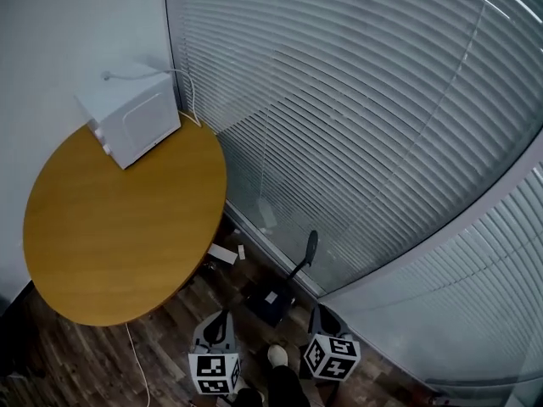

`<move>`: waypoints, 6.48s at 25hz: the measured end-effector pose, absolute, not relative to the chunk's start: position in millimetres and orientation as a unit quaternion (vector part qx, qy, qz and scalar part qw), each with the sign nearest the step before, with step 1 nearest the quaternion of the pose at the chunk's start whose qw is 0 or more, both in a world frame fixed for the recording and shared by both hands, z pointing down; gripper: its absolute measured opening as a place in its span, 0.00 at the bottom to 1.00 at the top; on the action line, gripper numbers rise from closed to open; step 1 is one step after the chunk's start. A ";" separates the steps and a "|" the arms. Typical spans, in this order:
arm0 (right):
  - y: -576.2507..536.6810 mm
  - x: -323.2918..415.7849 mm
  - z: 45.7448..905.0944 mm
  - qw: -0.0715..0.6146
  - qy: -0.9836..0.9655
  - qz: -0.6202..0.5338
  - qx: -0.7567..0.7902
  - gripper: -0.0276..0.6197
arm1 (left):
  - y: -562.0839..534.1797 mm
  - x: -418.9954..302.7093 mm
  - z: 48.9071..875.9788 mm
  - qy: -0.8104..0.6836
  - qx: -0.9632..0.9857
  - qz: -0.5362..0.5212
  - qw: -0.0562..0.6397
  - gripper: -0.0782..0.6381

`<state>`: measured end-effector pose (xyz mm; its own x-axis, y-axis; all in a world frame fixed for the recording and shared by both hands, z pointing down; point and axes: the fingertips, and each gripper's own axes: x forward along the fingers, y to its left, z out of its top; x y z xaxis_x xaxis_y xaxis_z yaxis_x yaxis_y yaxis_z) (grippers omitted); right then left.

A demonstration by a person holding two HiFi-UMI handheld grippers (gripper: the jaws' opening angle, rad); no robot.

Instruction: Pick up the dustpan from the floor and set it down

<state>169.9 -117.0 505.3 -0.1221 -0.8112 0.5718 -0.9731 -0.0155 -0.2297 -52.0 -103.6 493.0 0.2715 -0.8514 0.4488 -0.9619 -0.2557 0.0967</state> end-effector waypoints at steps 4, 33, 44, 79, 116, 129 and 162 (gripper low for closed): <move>-117.3 177.7 560.6 0.149 -0.677 0.323 0.644 0.09 | -109.9 -42.8 534.1 -0.578 0.779 0.147 0.194 0.13; -137.9 193.3 677.2 0.156 -0.680 0.335 0.633 0.10 | -120.9 -24.8 655.0 -0.584 0.765 0.187 0.199 0.13; -164.4 184.0 671.2 0.152 -0.693 0.318 0.629 0.19 | -115.6 -34.6 657.1 -0.592 0.757 0.194 0.197 0.13; -260.5 172.6 677.7 0.198 -0.708 0.269 0.623 0.31 | -141.8 -51.6 675.0 -0.624 0.716 0.178 0.258 0.13; -278.6 173.3 699.9 0.244 -0.716 0.244 0.607 0.20 | -151.1 -51.8 689.6 -0.655 0.680 0.160 0.288 0.13; -244.4 155.2 671.7 0.262 -0.735 0.227 0.582 0.20 | -145.0 -61.3 652.2 -0.654 0.691 0.150 0.268 0.13; -207.5 24.7 290.8 0.130 -0.880 0.068 0.453 0.20 | -116.7 -166.4 331.1 -0.748 0.651 0.018 0.123 0.13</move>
